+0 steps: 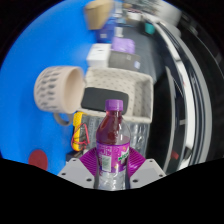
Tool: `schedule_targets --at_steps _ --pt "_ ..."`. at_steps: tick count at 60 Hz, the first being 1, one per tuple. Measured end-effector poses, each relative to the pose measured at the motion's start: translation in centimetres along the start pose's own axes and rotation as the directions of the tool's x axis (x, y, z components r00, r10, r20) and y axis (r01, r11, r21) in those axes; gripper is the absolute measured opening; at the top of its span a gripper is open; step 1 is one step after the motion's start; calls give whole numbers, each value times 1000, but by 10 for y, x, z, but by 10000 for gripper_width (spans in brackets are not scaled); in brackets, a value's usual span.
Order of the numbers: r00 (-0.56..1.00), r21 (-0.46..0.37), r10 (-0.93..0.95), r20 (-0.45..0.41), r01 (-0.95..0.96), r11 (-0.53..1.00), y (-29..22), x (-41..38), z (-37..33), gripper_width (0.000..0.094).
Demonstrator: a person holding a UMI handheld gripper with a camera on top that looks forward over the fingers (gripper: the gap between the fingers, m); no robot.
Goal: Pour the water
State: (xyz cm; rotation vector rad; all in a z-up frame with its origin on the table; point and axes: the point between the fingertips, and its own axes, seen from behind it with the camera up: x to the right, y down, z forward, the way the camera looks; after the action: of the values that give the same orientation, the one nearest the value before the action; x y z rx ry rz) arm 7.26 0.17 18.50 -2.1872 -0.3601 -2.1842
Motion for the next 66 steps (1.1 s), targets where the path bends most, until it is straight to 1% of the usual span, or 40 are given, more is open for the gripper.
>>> schedule_targets --at_steps 4,7,9,13,14,17,21,22,25,29,31,32,36,43,44,48,54,64,65,66 --pt "971 -6 240 22 -240 971 11 3 -6 355" --pt "908 -22 417 34 -417 909 14 8 -9 356" --pt "854 -15 519 41 -519 855 20 10 -13 356" --pt "696 -10 716 54 -716 698 26 17 -18 356" --pt "648 -16 759 57 -760 650 22 17 -20 356" --pt "491 -13 868 80 -870 493 31 16 -24 356" --pt "268 -37 957 108 -961 273 40 11 -27 358" --pt "214 -45 971 105 -975 219 38 9 -28 358" --pt "74 -56 988 137 -995 82 48 1 -28 357" --pt "-67 -76 983 171 -996 -55 54 -12 -26 357" --pt "-118 -88 978 171 -991 -104 59 -20 -24 357" --pt "-140 -113 980 144 -986 -124 50 -18 -30 356" --pt "-171 -104 975 144 -982 -157 56 -39 -23 356" --pt "-170 -140 975 141 -979 -151 59 -68 -20 357" --pt "-168 -107 975 146 -982 -153 58 -63 -19 358" --pt "-177 -109 974 144 -981 -162 60 -65 -20 357" --pt "-176 -88 973 152 -983 -164 61 -64 -23 364" --pt "-201 -77 970 137 -978 -192 67 -63 -24 495" --pt "-205 -83 969 136 -977 -195 67 -63 -25 519" --pt "-210 -92 969 133 -976 -199 68 -65 -25 589"
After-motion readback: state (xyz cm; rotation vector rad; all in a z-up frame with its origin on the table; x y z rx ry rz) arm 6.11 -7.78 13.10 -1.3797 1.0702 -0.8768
